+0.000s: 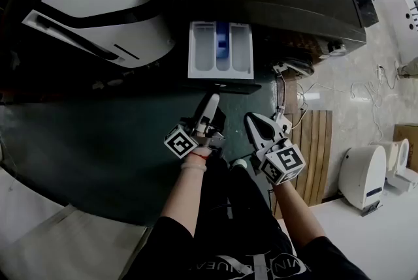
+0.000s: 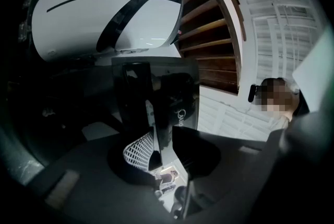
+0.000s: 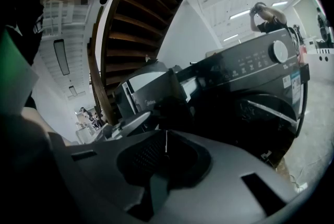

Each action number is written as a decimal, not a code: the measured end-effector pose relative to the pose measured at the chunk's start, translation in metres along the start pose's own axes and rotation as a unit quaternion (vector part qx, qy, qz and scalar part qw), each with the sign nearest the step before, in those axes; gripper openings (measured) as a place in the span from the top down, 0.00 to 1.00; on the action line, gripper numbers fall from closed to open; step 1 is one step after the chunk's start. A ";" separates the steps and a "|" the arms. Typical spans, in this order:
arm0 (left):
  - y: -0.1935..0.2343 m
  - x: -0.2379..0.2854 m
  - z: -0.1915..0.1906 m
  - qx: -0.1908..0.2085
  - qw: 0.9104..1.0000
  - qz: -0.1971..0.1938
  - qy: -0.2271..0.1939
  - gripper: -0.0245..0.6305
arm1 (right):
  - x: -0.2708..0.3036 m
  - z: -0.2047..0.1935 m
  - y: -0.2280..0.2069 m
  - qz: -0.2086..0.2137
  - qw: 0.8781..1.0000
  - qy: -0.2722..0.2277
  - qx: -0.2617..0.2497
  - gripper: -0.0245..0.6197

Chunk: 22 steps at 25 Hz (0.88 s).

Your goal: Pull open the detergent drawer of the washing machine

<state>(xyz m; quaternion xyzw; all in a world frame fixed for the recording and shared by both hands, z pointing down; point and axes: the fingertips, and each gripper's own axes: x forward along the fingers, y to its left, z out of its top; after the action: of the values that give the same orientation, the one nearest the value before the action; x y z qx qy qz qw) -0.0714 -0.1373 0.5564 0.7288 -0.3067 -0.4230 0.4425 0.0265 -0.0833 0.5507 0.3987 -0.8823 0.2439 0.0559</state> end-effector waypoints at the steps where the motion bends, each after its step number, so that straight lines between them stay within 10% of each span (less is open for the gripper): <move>1: 0.002 -0.004 -0.002 0.005 1.000 0.010 0.005 0.81 | -0.002 0.001 0.000 -0.001 1.000 -0.002 -0.001 0.94; 22: -0.058 -0.043 0.014 0.202 0.970 0.107 0.079 0.95 | -0.045 0.046 0.026 0.029 0.998 -0.031 -0.052 0.94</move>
<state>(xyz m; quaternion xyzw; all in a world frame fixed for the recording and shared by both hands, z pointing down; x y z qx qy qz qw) -0.0992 -0.0826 0.5154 0.7970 -0.4259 -0.2443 0.3517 0.0425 -0.0601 0.4874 0.3768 -0.9063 0.1868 0.0424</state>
